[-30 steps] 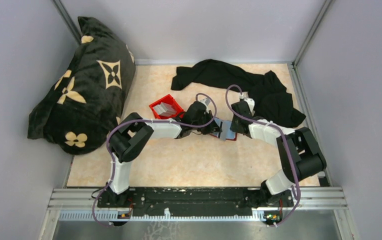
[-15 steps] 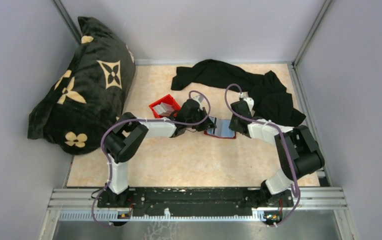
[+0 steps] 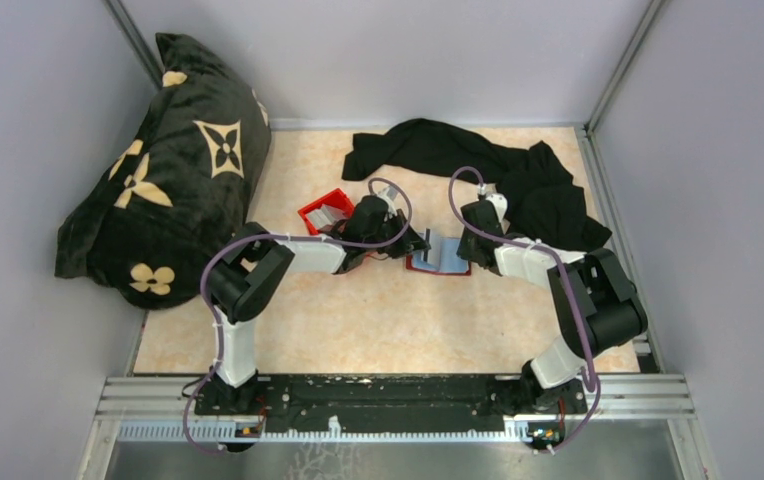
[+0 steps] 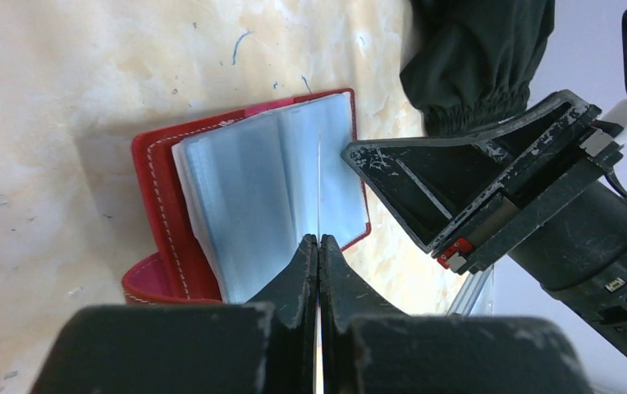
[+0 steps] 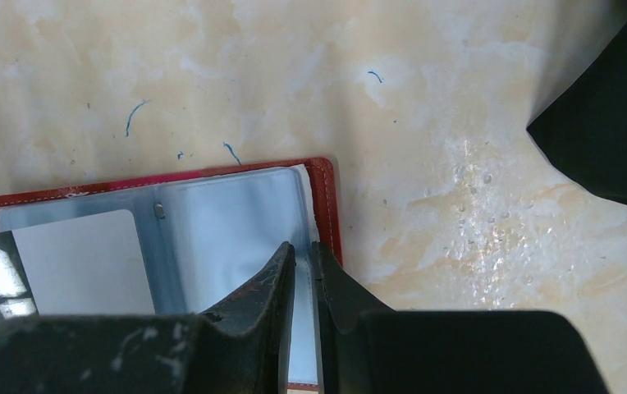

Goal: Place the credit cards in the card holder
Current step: Open the card holder at the center of the board, then insert the credit card into the card holder.

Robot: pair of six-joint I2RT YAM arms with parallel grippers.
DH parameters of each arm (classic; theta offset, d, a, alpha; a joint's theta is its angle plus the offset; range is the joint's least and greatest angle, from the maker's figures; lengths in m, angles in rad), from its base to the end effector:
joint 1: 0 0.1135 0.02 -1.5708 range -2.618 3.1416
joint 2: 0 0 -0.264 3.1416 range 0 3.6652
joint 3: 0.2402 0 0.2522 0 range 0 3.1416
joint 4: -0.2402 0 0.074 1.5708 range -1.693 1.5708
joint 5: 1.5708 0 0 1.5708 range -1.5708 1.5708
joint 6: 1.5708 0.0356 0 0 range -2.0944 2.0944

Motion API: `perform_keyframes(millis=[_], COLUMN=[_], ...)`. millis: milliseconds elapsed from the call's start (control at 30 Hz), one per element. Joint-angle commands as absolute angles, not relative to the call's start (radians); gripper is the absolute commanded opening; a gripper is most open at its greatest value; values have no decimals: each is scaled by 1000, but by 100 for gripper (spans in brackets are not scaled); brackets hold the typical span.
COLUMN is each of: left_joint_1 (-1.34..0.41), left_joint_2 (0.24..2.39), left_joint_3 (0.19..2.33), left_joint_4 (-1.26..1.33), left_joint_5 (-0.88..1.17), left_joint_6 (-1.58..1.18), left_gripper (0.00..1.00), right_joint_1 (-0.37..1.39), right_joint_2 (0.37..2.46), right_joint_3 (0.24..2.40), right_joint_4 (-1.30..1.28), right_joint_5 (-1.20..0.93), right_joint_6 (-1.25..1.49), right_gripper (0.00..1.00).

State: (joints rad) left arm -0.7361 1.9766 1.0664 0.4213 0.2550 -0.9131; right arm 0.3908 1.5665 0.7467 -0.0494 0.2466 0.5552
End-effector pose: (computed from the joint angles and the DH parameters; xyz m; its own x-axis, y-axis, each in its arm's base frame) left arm 0.3035 -0.2871 0.1485 -0.8575 -0.2564 -0.4459 0.2226 0.5965 -0.7711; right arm 0.2806 0.1062 0.1565 -0.7181 0.2570 -0.6468 0.1822 0.9663 0.1818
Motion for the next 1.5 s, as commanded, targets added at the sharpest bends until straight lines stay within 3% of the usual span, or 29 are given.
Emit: perform_keyframes(millis=[0,1467], left_joint_1=[-736,-781], left_joint_2=[1999,2063], left_joint_3=[1046,1118], left_joint_4=[512,400], left_joint_5=[299,190], left_joint_6=[-961,-978], left_gripper=[0,0], right_joint_1=[395,396], right_joint_2=[1600,1600], right_joint_3=[726,716], right_joint_4=[-64,-52], right_joint_5=[239,230], right_joint_6=[563,561], right_gripper=[13,13])
